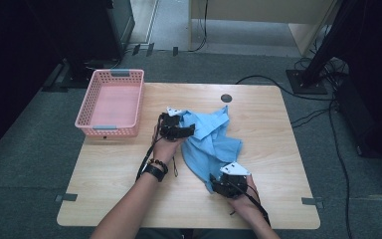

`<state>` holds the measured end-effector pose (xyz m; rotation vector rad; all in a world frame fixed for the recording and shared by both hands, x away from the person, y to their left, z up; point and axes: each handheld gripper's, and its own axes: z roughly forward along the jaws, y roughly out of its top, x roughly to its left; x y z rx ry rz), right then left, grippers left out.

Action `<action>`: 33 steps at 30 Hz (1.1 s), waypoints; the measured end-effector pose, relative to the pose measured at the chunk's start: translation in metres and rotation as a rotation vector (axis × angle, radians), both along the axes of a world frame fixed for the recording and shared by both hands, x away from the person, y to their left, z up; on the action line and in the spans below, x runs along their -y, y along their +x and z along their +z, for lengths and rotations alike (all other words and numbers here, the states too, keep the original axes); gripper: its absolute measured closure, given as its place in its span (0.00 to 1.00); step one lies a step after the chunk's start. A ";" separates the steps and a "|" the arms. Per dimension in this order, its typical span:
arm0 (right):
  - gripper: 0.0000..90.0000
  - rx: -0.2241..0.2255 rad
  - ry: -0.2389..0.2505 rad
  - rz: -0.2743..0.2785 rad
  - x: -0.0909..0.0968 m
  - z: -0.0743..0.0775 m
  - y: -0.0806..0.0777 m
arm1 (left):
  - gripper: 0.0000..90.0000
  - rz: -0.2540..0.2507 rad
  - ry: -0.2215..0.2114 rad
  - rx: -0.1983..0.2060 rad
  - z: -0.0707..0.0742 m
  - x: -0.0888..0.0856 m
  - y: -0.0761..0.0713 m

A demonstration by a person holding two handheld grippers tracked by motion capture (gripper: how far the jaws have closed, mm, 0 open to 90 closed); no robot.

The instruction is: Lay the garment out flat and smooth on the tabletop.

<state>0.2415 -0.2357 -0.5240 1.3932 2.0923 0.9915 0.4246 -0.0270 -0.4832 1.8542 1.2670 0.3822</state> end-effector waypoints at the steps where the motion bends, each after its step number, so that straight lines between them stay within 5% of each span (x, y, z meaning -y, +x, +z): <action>1: 0.44 -0.003 0.001 -0.001 0.000 0.000 -0.002 | 0.29 0.000 0.000 0.000 0.000 0.000 0.000; 5: 0.42 -0.016 -0.012 0.000 0.002 0.003 -0.004 | 0.29 -0.006 -0.014 0.007 0.002 -0.008 -0.006; 17: 0.37 0.045 0.033 -0.019 0.007 0.025 0.005 | 0.29 -0.040 -0.030 0.026 0.004 -0.013 -0.019; 24: 0.33 0.150 0.025 -0.096 0.008 0.040 0.024 | 0.29 -0.044 -0.028 0.027 0.002 -0.014 -0.023; 30: 0.32 0.173 0.084 -0.102 0.007 0.051 0.038 | 0.29 -0.046 -0.024 0.024 0.002 -0.016 -0.024; 33: 0.32 0.177 0.074 -0.110 0.004 0.050 0.043 | 0.29 -0.046 -0.028 0.024 0.003 -0.016 -0.024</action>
